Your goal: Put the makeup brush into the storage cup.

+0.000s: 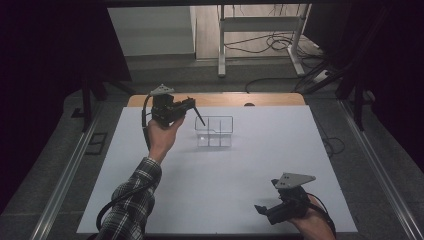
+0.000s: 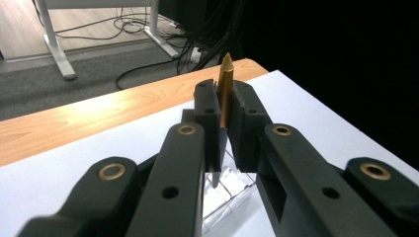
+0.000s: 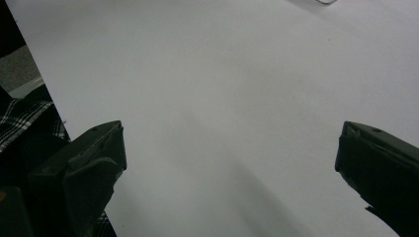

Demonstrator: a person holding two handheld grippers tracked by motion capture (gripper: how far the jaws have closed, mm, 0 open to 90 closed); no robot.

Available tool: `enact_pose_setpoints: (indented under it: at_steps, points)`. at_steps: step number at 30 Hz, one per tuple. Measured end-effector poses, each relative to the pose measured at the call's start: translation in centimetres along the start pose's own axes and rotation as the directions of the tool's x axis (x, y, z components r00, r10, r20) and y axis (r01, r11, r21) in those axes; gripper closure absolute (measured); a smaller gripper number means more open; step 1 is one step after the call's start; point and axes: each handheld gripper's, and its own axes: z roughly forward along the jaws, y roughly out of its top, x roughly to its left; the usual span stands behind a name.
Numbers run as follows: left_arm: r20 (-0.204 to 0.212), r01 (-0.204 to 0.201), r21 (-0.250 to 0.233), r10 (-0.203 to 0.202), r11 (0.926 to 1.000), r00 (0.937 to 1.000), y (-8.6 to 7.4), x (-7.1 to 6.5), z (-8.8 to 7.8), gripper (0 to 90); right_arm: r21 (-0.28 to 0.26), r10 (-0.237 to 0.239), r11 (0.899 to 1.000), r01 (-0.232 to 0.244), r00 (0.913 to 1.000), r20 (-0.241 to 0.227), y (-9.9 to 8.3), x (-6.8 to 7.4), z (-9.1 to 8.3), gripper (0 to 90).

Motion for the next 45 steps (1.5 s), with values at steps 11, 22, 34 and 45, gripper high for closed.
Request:
enact_pose_setpoints:
  at_steps: [11, 22, 34, 45]
  points:
    - [-0.04, -0.03, 0.03, 0.031, 0.9991, 0.9987, -0.3, 0.0, 1.5, 84.3, 0.012, -0.009, 1.0, 0.009, 1.0, -0.001, 0.0, 0.1, 0.2, 0.0]
    - [-0.063, -0.033, 0.057, 0.036, 0.9978, 0.9973, -1.1, 0.3, 2.6, 84.3, 0.018, -0.014, 1.0, 0.014, 0.9999, -0.003, -0.1, 0.1, 0.3, 0.0]
    - [-0.07, -0.024, 0.085, 0.03, 0.9961, 0.9971, -2.3, 0.5, 3.8, 84.2, 0.03, -0.018, 0.999, 0.018, 0.9998, -0.009, -0.2, 0.2, 0.5, 0.0]
    - [-0.079, -0.023, 0.115, 0.032, 0.9931, 0.9964, -3.4, 0.6, 4.8, 84.2, 0.048, -0.028, 0.998, 0.028, 0.9995, -0.017, -0.2, 0.3, 0.7, 0.0]
